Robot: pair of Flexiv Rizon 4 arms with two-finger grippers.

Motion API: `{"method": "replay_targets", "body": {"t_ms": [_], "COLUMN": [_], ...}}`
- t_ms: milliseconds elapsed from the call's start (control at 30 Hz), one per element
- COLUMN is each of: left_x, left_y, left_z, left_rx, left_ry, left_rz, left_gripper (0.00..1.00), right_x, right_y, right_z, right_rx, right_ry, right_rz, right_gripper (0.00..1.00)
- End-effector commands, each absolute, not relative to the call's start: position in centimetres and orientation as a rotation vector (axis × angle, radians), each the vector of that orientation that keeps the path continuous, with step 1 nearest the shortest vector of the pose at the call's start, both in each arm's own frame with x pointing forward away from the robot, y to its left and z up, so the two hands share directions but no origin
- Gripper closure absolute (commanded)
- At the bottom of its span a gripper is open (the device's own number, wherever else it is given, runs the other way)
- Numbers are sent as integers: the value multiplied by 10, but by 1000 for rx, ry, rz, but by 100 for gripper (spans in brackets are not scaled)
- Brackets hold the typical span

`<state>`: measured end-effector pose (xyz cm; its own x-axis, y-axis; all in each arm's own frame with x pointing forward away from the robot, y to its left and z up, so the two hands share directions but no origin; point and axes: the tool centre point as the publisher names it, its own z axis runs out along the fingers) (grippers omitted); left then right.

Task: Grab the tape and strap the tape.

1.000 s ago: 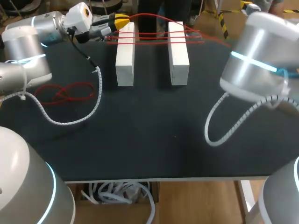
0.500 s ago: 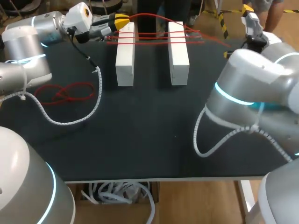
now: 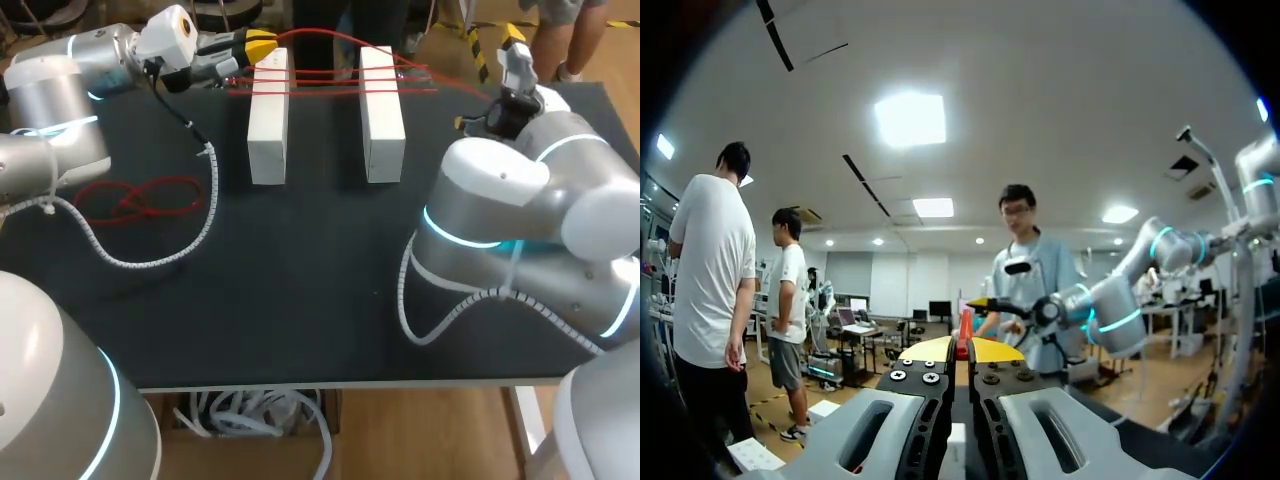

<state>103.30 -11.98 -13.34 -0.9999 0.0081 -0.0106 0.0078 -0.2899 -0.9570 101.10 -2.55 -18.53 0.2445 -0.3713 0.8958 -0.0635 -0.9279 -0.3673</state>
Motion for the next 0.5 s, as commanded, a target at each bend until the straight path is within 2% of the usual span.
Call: {"method": "replay_targets", "body": {"t_ms": [33, 100, 133, 167, 200, 233, 433, 500], "left_x": [1034, 1034, 1034, 1034, 1034, 1034, 1034, 1034], "left_y": [-120, -120, -120, -120, -120, -120, -120, -120], "left_z": [-134, -134, -134, -134, -134, -134, -134, -134], "left_rx": [-24, -24, -24, -24, -24, -24, -24, -24], "left_ry": [-1869, -1869, -1869, -1869, -1869, -1869, -1869, -1869], "left_rz": [2524, 2524, 2524, 2524, 2524, 2524, 2524, 2524], "left_gripper": [100, 100, 100, 100, 100, 100, 100, 100], "right_x": [1014, 1015, 1015, 1015, 1016, 1017, 1021, 1023], "right_y": [-22, -20, -20, -19, -18, -17, -12, -9], "right_z": [-178, -178, -178, -178, -179, -180, -184, -185], "right_rx": [-2284, -2278, -2272, -2269, -2256, -2252, -2213, -2210], "right_ry": [430, 438, 442, 442, 441, 443, 435, 433], "right_rz": [-1708, -1712, -1719, -1724, -1740, -1746, -1789, -1797], "right_gripper": [0, 0, 10, 15, 25, 31, 34, 29]}}
